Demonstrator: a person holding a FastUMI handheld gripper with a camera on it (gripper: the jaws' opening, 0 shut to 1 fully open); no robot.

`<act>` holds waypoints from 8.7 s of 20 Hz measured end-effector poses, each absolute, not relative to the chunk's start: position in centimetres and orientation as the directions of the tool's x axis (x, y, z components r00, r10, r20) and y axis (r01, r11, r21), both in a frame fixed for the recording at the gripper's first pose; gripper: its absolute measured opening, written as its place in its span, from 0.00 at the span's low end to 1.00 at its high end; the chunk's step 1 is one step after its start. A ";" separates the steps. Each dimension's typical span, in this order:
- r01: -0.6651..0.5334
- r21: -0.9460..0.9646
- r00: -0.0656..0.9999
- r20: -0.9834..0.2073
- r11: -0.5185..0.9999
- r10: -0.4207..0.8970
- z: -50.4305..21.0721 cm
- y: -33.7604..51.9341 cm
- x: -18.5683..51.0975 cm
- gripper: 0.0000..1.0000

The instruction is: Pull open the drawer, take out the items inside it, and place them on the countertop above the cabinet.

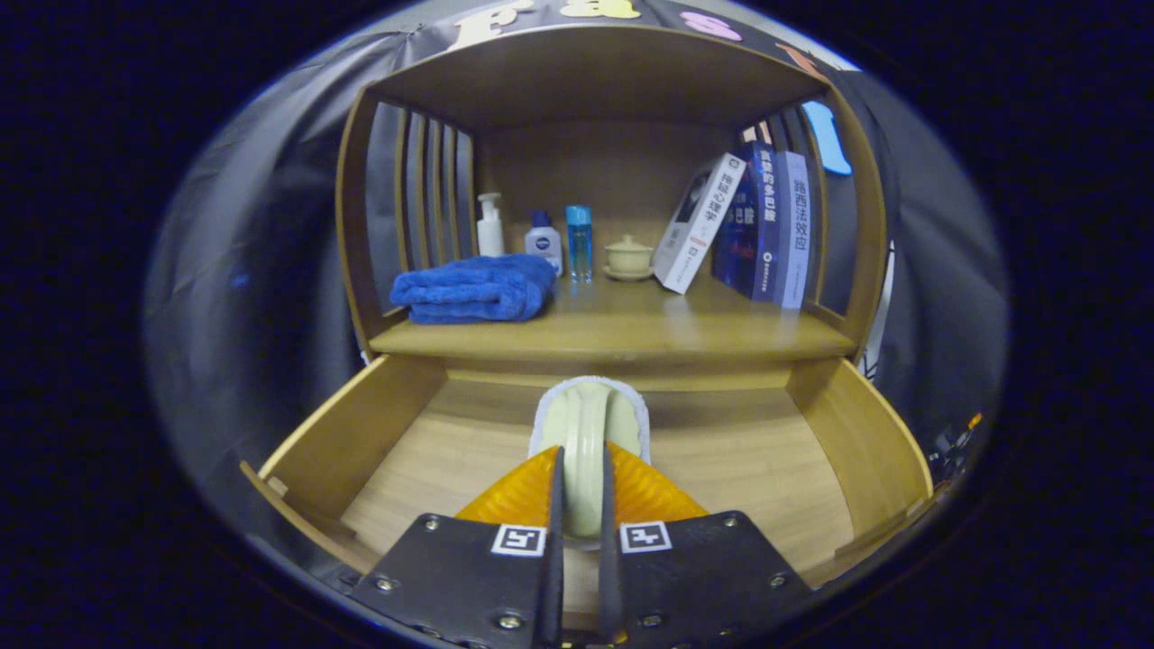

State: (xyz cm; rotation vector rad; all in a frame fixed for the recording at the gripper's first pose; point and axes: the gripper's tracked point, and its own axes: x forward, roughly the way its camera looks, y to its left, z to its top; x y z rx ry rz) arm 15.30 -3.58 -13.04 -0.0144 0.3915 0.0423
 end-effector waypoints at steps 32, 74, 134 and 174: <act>0.090 -0.058 0.925 -0.365 0.994 -0.105 -8.2 -7.7 32.3 0.16; 0.096 -0.034 0.981 -0.165 0.995 -0.100 2.4 -3.8 14.1 0.98; 0.095 -0.049 0.993 -0.070 0.994 -0.099 -18.7 -1.6 5.8 0.99; 0.077 -0.055 0.997 -0.017 0.996 -0.078 -17.9 -2.8 25.2 0.98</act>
